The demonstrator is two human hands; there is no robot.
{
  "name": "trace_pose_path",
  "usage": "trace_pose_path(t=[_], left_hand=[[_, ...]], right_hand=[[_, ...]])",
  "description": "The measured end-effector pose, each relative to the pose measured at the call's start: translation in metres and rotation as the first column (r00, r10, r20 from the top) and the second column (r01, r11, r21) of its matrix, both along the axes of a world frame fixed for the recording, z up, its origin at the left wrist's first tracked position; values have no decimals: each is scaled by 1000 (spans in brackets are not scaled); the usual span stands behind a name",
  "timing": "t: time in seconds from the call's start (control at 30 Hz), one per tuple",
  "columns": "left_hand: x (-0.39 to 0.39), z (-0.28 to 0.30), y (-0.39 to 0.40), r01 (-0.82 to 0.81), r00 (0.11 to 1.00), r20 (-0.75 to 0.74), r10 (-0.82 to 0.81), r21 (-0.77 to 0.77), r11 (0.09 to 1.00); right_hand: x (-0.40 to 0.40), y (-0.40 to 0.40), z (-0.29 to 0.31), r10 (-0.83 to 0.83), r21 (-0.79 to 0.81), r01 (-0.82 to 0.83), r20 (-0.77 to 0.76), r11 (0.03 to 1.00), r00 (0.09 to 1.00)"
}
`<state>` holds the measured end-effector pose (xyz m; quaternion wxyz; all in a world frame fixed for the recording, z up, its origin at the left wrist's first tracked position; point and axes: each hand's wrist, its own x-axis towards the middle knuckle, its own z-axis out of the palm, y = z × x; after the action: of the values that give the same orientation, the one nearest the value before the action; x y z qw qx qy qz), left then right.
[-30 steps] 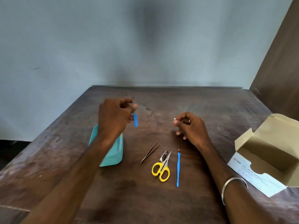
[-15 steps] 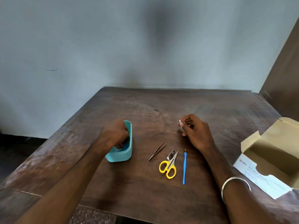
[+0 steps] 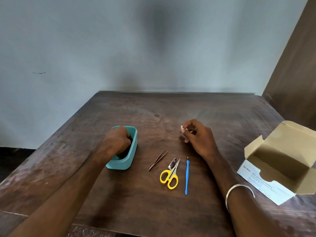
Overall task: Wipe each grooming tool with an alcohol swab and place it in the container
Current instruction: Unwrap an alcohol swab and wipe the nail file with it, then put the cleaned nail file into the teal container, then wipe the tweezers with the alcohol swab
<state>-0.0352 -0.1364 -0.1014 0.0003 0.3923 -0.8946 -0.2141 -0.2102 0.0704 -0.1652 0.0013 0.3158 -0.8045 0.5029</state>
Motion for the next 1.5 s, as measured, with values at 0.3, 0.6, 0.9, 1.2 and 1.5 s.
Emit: trace_pose_path(t=[0.3,0.6,0.9,1.2,1.5], left_hand=[[8,19,18,-41,989,-149,-19,-388,921],[-1,13,91,267,961,-2,-276,-259,928],[-8,-14,90,306,949,129,-287,-158,939],[-27,-15,89,187,901,-388,-193,-54,981],[-65,-28,86,182,841,-518,-155,1,983]], right_hand=[[1,-1,1,28,-45,-27,35,999,999],[1,0,1,20,-11,-20,43,1000,999],[-2,-2,0,49,-53,-46,55,998,997],[-2,-5,1,38,-226,13,220,974,975],[-5,-2,3,43,-330,34,223,943,974]])
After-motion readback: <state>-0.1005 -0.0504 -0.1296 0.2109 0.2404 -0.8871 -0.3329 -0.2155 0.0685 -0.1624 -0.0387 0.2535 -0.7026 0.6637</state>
